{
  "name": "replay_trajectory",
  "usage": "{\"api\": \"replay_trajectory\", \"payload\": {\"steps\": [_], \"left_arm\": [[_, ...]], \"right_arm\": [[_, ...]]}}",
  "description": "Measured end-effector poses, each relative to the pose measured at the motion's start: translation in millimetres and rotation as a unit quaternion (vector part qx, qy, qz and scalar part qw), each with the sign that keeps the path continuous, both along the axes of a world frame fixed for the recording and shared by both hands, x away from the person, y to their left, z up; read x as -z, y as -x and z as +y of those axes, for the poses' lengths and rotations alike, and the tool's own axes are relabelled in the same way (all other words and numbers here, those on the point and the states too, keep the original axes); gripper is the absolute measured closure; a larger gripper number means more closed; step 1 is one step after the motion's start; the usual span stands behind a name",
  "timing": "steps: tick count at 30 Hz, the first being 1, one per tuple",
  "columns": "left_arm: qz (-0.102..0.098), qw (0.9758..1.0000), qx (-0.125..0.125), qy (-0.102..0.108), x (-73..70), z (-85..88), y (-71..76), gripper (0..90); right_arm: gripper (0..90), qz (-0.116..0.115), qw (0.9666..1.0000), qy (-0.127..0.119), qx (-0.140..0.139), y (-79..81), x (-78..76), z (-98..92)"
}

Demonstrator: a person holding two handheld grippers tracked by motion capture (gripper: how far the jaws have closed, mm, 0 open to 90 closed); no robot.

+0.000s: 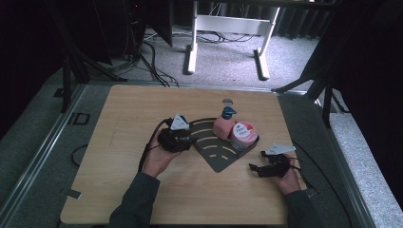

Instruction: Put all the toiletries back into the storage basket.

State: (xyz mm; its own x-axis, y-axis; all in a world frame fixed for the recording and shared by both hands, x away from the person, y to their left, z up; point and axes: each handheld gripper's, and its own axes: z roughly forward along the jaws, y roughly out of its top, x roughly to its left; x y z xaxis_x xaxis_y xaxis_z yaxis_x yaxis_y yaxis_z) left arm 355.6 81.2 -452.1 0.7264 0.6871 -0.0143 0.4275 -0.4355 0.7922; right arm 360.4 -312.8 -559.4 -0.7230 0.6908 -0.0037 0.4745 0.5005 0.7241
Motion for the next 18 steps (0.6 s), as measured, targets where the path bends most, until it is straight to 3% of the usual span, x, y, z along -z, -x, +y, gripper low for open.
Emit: {"api": "replay_trajectory", "payload": {"steps": [18], "left_arm": [[0.005, 1.0, -0.008, 0.0, 0.7, 16.3, 4.8, 59.9]], "right_arm": [[18.2, -0.001, 1.0, 0.0, -0.001, -0.1, 0.1, -0.1]]}}
